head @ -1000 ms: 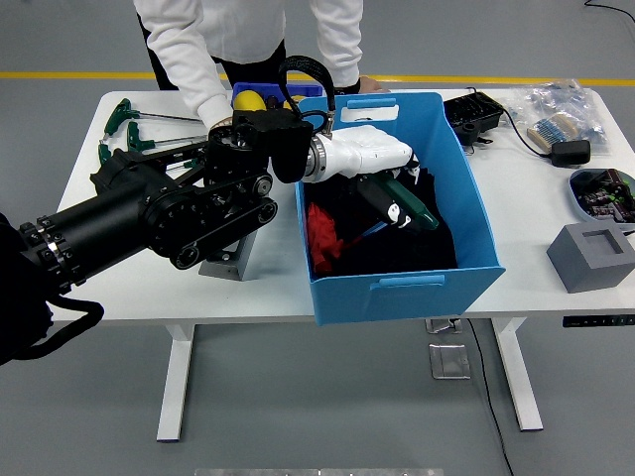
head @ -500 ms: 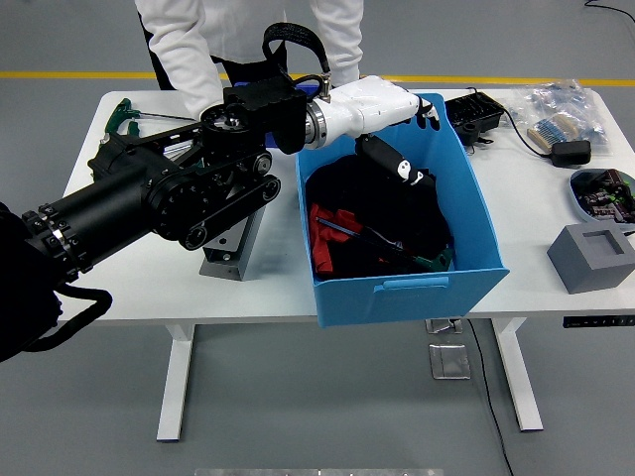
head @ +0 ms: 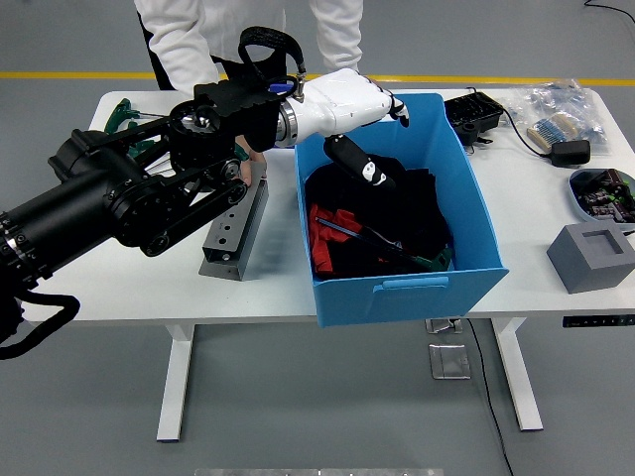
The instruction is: Lift tool from toolbox,place it in box,lift tool from toolbox,place it in box
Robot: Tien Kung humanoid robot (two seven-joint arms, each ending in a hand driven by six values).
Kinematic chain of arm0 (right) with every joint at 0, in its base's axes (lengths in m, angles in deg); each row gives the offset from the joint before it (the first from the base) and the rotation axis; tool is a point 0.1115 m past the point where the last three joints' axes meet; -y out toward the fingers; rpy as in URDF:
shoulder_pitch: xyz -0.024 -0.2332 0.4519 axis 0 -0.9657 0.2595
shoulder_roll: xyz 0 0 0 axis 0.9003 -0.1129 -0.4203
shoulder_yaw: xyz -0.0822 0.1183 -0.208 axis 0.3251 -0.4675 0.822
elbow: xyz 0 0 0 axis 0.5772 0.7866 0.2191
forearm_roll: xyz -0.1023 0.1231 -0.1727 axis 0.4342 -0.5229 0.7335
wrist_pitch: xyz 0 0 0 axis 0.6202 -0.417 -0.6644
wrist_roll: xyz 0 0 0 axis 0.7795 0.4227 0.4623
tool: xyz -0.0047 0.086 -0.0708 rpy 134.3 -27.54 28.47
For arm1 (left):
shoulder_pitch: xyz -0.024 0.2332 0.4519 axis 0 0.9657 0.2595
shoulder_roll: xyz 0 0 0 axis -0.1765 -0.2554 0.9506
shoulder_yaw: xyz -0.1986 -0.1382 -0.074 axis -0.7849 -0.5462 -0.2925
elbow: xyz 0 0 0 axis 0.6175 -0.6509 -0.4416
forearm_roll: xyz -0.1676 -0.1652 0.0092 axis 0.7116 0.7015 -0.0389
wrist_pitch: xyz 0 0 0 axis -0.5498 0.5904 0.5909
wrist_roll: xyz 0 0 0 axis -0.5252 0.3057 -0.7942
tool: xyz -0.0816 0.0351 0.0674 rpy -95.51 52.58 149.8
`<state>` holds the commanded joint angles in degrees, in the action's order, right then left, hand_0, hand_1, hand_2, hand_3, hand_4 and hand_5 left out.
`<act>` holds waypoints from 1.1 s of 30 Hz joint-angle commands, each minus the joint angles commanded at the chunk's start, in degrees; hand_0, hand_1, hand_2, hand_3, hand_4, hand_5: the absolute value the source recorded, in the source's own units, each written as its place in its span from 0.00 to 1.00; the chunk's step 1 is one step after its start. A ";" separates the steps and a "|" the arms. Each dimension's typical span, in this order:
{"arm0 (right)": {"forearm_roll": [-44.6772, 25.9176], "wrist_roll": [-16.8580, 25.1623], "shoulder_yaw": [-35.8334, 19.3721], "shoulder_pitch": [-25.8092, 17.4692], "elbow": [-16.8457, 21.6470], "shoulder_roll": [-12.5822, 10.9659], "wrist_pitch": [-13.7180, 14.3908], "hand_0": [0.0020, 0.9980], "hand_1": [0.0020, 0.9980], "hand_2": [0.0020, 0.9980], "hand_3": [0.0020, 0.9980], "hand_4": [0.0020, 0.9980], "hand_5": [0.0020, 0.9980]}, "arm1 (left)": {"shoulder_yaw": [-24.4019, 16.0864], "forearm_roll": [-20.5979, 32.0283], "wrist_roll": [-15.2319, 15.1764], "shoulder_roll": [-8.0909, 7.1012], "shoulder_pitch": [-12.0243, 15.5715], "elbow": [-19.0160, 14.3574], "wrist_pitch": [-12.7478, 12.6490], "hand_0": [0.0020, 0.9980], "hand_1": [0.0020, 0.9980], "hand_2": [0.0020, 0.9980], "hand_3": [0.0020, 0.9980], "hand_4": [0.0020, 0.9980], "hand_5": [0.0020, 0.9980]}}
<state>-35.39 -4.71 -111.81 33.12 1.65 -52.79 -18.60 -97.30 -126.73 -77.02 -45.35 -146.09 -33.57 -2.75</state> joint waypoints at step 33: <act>0.17 -0.11 -0.62 -0.03 0.00 0.14 0.44 0.62 0.60 0.68 0.56 0.82 0.63 | 7.81 -7.25 1.14 -3.75 1.92 12.83 1.84 0.69 0.71 0.74 0.70 0.93 0.69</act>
<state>-35.22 -4.83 -112.43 33.08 1.65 -52.65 -18.16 -89.49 -133.99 -75.88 -49.10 -144.16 -20.74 -0.91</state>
